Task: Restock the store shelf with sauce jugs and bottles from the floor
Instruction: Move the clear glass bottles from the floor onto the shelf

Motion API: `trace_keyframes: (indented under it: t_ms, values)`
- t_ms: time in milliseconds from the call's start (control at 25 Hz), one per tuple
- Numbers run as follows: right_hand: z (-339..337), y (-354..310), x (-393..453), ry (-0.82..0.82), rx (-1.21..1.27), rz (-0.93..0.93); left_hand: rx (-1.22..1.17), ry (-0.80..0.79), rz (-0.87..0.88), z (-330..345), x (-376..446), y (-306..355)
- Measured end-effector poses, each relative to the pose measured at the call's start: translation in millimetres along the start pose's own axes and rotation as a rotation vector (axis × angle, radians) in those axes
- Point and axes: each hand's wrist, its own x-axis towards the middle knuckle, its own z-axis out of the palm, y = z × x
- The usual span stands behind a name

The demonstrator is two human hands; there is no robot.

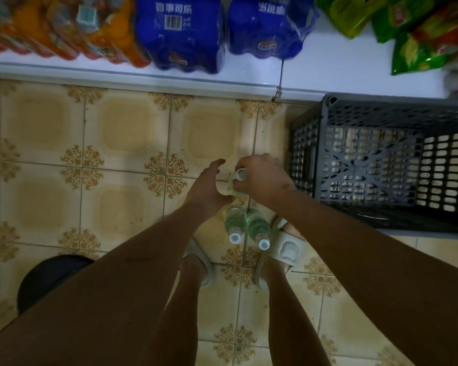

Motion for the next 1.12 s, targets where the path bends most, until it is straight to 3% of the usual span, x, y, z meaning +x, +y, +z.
trace_keyframes:
  t_ms: [240,440,640,840,960,1120]
  values:
    - [-71.7,-25.7,-28.6,0.021,0.036,-0.102,-0.231,-0.062,0.152,-13.8,-6.9,39.0]
    - [-90.3,-32.6,-33.0,0.097,0.101,-0.189,-0.368,-0.025,0.111,-24.4,-8.8,57.4]
    - [-119.1,-31.6,-41.3,0.168,0.352,-0.257,-0.174,-0.062,0.220,-65.7,-8.8,97.0]
    - [-163.2,-7.5,-48.2,-0.038,0.429,-0.056,-0.002,-0.188,0.330,-129.0,-9.9,169.9]
    - [-171.2,-1.1,-55.6,-0.115,0.488,-0.095,0.076,-0.247,0.408,-160.2,-22.6,222.9]
    - [-177.0,-7.5,-68.0,0.238,0.698,-0.132,0.189,-0.268,0.518,-190.8,-51.7,291.3]
